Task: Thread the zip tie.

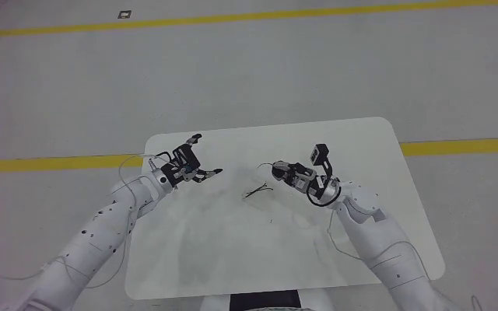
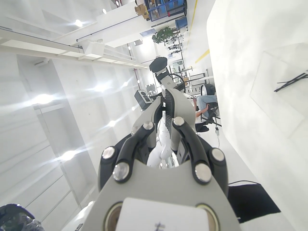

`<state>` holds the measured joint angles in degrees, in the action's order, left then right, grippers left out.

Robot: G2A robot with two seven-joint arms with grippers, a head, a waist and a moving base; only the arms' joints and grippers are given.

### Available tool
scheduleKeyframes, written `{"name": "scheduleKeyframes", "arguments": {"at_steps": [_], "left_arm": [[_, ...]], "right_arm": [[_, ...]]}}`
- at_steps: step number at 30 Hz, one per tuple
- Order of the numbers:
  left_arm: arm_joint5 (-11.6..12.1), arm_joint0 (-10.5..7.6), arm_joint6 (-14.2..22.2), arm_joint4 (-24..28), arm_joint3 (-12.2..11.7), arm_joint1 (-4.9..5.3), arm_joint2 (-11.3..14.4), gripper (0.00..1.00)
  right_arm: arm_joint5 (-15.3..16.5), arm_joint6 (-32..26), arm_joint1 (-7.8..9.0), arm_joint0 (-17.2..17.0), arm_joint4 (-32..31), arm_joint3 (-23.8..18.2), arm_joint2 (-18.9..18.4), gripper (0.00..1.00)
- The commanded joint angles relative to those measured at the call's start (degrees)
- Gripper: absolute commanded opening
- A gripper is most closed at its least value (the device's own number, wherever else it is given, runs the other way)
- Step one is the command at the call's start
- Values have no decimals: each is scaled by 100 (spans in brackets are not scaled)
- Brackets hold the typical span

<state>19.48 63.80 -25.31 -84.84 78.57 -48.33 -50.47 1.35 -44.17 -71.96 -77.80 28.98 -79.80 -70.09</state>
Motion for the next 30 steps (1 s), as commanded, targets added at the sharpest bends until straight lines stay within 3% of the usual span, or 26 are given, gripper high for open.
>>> {"name": "scheduleKeyframes", "arguments": {"at_steps": [1,20,28,30], "left_arm": [[0,0,0,0,0,0,0,100],[0,0,0,0,0,0,0,100],[0,0,0,0,0,0,0,100],[0,0,0,0,0,0,0,100]], "right_arm": [[-4,3,-1,1,-1,1,2,0],[3,16,1,-9,-17,-34,13,0],[376,-1183,-16,302,379,437,210,0],[376,-1183,-16,302,379,437,210,0]]}}
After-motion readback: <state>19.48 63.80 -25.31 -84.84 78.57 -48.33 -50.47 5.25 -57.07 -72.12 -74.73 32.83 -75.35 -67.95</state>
